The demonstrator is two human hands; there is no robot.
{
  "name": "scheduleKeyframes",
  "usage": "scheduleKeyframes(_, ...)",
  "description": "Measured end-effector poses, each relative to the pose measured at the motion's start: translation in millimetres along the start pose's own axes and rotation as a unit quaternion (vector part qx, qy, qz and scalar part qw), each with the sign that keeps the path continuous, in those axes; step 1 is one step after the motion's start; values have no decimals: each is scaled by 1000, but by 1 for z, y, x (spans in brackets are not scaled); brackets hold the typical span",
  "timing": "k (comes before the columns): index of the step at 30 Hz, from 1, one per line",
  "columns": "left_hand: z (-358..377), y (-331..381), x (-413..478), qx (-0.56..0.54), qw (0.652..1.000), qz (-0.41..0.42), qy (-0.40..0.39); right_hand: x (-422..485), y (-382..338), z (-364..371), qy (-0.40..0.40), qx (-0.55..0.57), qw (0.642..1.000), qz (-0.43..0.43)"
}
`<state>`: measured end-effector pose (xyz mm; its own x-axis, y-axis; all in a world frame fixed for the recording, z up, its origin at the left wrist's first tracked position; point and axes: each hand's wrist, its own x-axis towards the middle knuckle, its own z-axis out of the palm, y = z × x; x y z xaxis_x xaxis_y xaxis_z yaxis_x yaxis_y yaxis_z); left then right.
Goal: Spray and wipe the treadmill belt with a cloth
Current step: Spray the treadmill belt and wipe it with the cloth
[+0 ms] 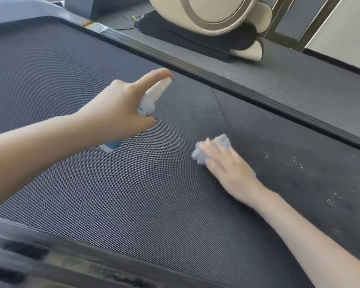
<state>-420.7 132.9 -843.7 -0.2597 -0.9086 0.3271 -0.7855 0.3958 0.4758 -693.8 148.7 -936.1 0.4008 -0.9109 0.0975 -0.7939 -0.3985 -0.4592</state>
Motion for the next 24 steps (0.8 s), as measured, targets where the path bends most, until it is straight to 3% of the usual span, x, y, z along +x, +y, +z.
scheduleKeyframes(2,2,0,1,-1,1000,3,1,-40,-33,12,-62,-6,994,-91)
scheduleKeyframes(4,4,0,2,-6,1000,0,-6,-61,-50,19,-92,-38,989,-106)
scheduleKeyframes(14,6,16,2,-8,1000,2,-18,58,-55,44,-7,-97,993,-68)
scheduleKeyframes(24,0,9,-1,-21,1000,-6,-18,-96,-27,0,-64,-60,995,-45)
